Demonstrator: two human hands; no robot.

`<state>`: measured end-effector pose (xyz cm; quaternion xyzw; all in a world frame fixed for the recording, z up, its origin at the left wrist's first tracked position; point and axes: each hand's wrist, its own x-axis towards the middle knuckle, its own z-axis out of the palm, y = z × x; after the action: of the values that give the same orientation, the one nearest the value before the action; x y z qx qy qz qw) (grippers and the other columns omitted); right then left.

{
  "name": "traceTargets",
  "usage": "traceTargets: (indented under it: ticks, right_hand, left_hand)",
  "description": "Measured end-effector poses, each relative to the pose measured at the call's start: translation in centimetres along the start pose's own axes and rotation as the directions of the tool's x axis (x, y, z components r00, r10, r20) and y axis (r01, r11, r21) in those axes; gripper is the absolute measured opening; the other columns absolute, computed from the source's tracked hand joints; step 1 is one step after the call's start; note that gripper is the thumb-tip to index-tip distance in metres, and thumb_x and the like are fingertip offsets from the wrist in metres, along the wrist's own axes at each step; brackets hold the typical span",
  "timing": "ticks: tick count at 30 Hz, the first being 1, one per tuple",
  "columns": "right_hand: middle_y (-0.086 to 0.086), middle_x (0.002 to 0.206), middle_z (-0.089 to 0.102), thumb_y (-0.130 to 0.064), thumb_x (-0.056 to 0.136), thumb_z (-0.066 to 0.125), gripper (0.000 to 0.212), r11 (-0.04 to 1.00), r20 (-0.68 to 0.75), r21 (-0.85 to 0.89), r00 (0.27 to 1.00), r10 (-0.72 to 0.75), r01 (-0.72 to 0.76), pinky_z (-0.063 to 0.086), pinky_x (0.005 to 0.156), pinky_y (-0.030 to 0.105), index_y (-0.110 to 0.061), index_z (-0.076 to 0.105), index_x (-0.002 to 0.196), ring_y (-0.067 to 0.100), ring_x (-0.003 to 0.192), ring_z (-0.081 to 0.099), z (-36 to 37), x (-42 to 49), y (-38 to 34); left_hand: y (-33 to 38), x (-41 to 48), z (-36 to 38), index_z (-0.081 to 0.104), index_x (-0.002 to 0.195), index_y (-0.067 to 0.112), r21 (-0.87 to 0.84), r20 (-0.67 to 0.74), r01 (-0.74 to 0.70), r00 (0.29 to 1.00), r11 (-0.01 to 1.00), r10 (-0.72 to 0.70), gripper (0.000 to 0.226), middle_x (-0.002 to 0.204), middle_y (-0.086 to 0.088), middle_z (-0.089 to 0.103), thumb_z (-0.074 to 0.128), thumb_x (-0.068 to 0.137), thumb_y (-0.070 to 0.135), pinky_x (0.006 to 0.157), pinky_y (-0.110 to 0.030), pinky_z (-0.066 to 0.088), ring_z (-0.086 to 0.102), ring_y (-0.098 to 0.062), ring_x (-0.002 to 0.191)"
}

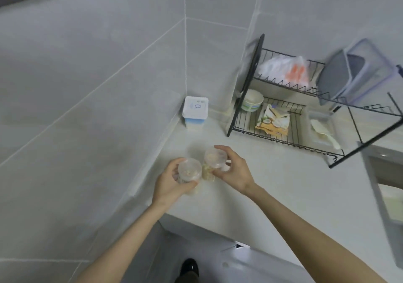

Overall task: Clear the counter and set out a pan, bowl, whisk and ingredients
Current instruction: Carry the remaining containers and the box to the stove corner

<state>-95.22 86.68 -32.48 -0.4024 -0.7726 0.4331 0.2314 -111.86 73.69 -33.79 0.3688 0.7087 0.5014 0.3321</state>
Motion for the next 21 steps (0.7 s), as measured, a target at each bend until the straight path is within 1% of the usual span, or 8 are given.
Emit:
traceTargets:
  ticks: [3,5,9,12,14,17,19,21]
  right_hand:
    - [-0.016,0.123,0.057,-0.022,0.067,0.081,0.066,0.999,-0.083,0.022,0.996,0.044,-0.043,0.048,0.097,0.029,-0.037,0.052,0.124,0.007,0.113,0.054,-4.6,-2.8,1.9]
    - [-0.016,0.124,0.057,-0.021,0.066,0.081,0.066,0.996,-0.155,0.044,0.985,0.08,-0.074,0.048,0.097,0.029,-0.036,0.053,0.124,0.007,0.113,0.054,-8.0,-5.3,3.0]
    - [-0.016,0.121,0.058,-0.017,0.067,0.08,0.064,0.988,-0.281,0.098,0.949,0.144,-0.121,0.048,0.095,0.025,-0.036,0.055,0.122,0.004,0.111,0.054,-13.7,-10.3,4.8]
    - [-0.018,0.117,0.057,-0.013,0.068,0.078,0.063,0.981,-0.393,0.118,0.9,0.187,-0.153,0.05,0.093,0.025,-0.036,0.056,0.122,0.004,0.106,0.056,-19.0,-15.9,6.6]
    - [-0.017,0.117,0.057,-0.014,0.067,0.078,0.064,0.976,-0.453,0.132,0.865,0.217,-0.176,0.053,0.089,0.025,-0.037,0.055,0.122,0.007,0.103,0.057,-22.1,-19.7,7.5]
    - [-0.018,0.114,0.059,-0.015,0.065,0.079,0.066,0.964,-0.536,0.167,0.802,0.263,-0.205,0.054,0.078,0.02,-0.038,0.055,0.122,0.009,0.098,0.061,-26.3,-25.4,8.9]
    - [-0.022,0.11,0.058,-0.012,0.066,0.078,0.065,0.955,-0.608,0.196,0.736,0.298,-0.225,0.052,0.07,0.015,-0.035,0.055,0.122,0.006,0.091,0.063,-29.1,-30.5,9.9]
    - [-0.018,0.112,0.058,-0.011,0.067,0.078,0.064,0.952,-0.641,0.195,0.704,0.305,-0.235,0.053,0.073,0.015,-0.033,0.055,0.123,0.002,0.091,0.063,-30.6,-33.1,10.3]
  left_hand:
    - [2.4,0.2,4.0,0.057,0.108,0.041,0.018,0.102,-0.045,0.994,0.999,0.043,0.068,0.103,0.014,0.066,0.089,0.05,0.027,0.078,-0.022,0.053,0.063,-0.006,0.092]
    - [4.0,0.1,7.4,0.057,0.105,0.044,0.012,0.17,-0.087,0.982,0.996,0.083,0.068,0.101,0.013,0.067,0.084,0.043,0.037,0.079,-0.025,0.054,0.064,-0.009,0.091]
    - [6.9,-1.1,13.8,0.058,0.108,0.041,-0.003,0.297,-0.167,0.941,0.986,0.16,0.07,0.103,0.012,0.067,0.081,0.042,0.04,0.082,-0.029,0.055,0.064,-0.012,0.094]
    - [9.7,-3.5,20.1,0.058,0.111,0.039,-0.022,0.395,-0.221,0.894,0.975,0.212,0.073,0.104,0.012,0.066,0.082,0.042,0.041,0.08,-0.028,0.054,0.064,-0.01,0.093]
    - [11.2,-5.3,24.1,0.058,0.111,0.038,-0.039,0.451,-0.257,0.858,0.966,0.247,0.075,0.103,0.013,0.066,0.082,0.041,0.042,0.078,-0.027,0.054,0.064,-0.009,0.092]
    - [13.5,-8.4,29.5,0.056,0.111,0.037,-0.058,0.535,-0.289,0.799,0.956,0.274,0.076,0.104,0.01,0.065,0.082,0.04,0.043,0.076,-0.024,0.052,0.063,-0.008,0.093]
    - [15.2,-11.7,34.1,0.055,0.11,0.038,-0.071,0.616,-0.319,0.731,0.945,0.293,0.075,0.105,0.009,0.064,0.083,0.041,0.042,0.074,-0.022,0.051,0.062,-0.009,0.093]
    - [16.1,-13.1,36.5,0.054,0.107,0.04,-0.082,0.66,-0.335,0.687,0.939,0.303,0.072,0.106,0.01,0.063,0.084,0.042,0.042,0.075,-0.025,0.053,0.062,-0.01,0.094]
